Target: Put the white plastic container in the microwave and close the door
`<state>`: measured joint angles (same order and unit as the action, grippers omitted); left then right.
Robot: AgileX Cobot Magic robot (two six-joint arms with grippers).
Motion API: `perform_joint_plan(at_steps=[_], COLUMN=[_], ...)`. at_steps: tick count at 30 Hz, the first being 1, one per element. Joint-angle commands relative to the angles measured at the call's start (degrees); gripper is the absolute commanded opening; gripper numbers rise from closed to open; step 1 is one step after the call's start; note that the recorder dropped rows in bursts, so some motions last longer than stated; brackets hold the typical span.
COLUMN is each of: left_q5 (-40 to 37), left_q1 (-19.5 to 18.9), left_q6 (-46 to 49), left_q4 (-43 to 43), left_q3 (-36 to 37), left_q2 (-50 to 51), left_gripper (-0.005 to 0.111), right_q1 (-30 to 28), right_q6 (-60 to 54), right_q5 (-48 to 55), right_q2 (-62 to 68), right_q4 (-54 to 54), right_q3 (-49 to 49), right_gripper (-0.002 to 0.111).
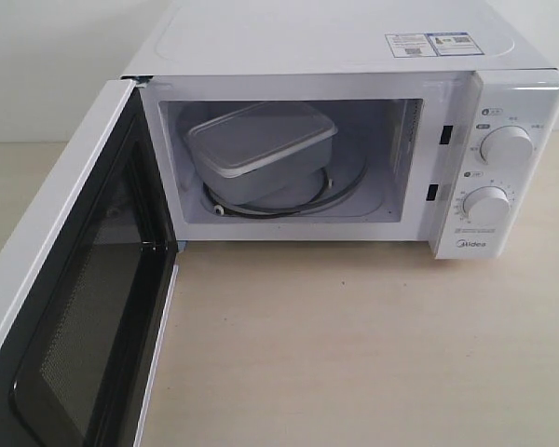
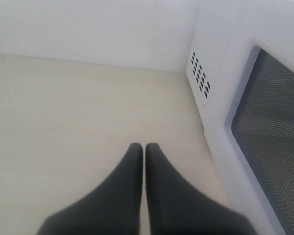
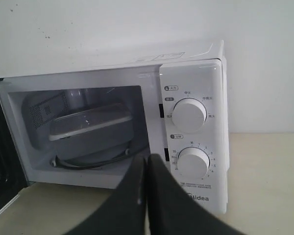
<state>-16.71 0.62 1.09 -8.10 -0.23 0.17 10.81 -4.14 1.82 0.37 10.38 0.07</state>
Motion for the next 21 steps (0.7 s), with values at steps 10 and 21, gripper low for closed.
perform_joint_plan(at_steps=[10, 21], left_q5=[0.02, 0.02], left_q1=[-0.16, -0.16], left_q6=[-0.06, -0.06], left_q4=[-0.28, -0.28], left_q3=[0.23, 0.23], left_q2=[-0.17, -0.17], left_gripper=[0.004, 0.004], right_q1=[-0.36, -15.26], right_q6=[-0.50, -1.74], right_q5=[11.01, 18.18], right_q2=[-0.37, -0.37], right_q4=[-1.32, -1.96], right_q3=[-0.07, -0.07], right_gripper=[0.000, 0.000])
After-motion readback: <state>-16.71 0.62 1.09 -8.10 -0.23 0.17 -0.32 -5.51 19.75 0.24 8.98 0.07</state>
